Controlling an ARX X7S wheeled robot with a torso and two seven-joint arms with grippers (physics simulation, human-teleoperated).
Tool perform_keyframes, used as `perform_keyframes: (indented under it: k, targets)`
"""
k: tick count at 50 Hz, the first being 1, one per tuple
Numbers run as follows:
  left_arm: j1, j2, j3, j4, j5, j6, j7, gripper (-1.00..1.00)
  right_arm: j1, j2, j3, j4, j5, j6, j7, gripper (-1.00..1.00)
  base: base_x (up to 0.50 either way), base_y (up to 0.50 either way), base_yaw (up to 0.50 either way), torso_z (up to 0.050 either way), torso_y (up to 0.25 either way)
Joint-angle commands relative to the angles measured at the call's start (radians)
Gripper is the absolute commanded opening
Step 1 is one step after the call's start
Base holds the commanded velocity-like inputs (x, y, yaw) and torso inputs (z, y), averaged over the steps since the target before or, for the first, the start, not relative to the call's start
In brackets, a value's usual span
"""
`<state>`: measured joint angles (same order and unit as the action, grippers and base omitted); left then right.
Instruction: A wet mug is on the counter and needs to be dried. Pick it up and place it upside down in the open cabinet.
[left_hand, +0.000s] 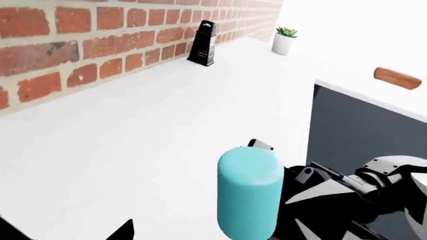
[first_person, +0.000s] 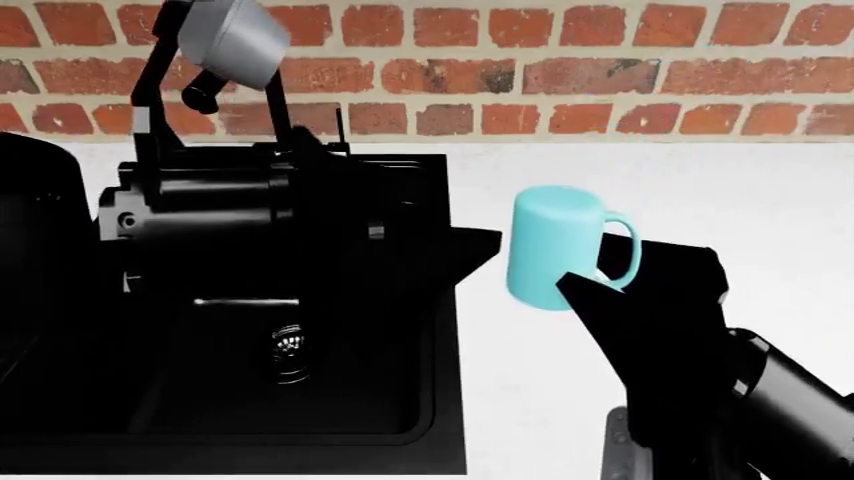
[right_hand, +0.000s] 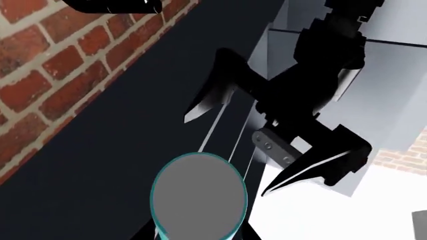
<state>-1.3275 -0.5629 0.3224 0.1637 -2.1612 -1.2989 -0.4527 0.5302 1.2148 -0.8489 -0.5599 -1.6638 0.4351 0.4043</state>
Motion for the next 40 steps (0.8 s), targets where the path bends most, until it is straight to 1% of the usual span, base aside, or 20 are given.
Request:
perform_keyframes:
  k: [1, 11, 19, 40]
  targets:
    - [-0.019, 0.004, 0.012, -0.006, -0.019, 0.020, -0.006, 1.00, -0.003, -0.005, 0.003, -0.003, -0.019, 0.007, 0.001, -1.00, 0.00, 0.00, 0.00, 0.000, 0.000]
    - [-0.011, 0.007, 0.023, 0.033, -0.075, 0.050, -0.021, 1.00, 0.039, -0.043, 0.003, 0.004, -0.008, -0.035, -0.010, -1.00, 0.00, 0.00, 0.00, 0.000, 0.001]
    - [-0.015, 0.003, 0.022, 0.030, -0.072, 0.051, -0.011, 1.00, 0.048, -0.049, 0.004, 0.020, 0.011, -0.048, -0.012, -1.00, 0.00, 0.00, 0.00, 0.000, 0.000]
    - [-0.031, 0.005, 0.033, 0.016, -0.065, 0.065, -0.003, 1.00, 0.021, -0.043, -0.001, -0.002, -0.015, -0.030, 0.008, -1.00, 0.00, 0.00, 0.00, 0.000, 0.000]
